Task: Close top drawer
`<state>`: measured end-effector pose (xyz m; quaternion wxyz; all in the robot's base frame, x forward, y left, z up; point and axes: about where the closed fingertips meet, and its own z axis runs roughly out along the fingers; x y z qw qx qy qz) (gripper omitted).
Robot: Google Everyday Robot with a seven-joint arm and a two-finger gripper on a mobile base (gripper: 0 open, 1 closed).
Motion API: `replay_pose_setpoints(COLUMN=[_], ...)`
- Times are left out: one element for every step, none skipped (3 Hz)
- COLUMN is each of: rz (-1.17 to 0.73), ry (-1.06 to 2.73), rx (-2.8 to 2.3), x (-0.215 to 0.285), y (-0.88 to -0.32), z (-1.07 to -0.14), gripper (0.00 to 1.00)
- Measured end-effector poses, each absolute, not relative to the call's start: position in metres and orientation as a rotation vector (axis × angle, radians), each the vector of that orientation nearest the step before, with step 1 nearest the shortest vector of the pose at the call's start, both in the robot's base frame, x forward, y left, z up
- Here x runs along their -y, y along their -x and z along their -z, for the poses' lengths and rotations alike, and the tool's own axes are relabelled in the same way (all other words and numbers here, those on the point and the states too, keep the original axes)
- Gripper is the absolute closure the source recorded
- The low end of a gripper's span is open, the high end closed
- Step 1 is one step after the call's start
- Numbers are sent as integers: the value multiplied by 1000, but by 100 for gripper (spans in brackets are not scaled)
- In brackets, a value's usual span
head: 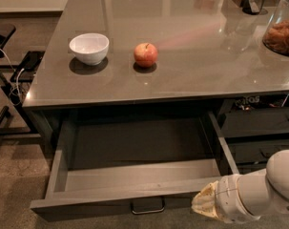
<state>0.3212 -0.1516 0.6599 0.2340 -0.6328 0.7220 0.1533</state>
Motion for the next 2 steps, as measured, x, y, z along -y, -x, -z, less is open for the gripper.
replay_pose_setpoints(rz=[-430,-430], ry=[1725,1723], rx=[-1943,-1931], x=[144,142], y=[-340,-342], z=[-658,-658], gripper=[13,0])
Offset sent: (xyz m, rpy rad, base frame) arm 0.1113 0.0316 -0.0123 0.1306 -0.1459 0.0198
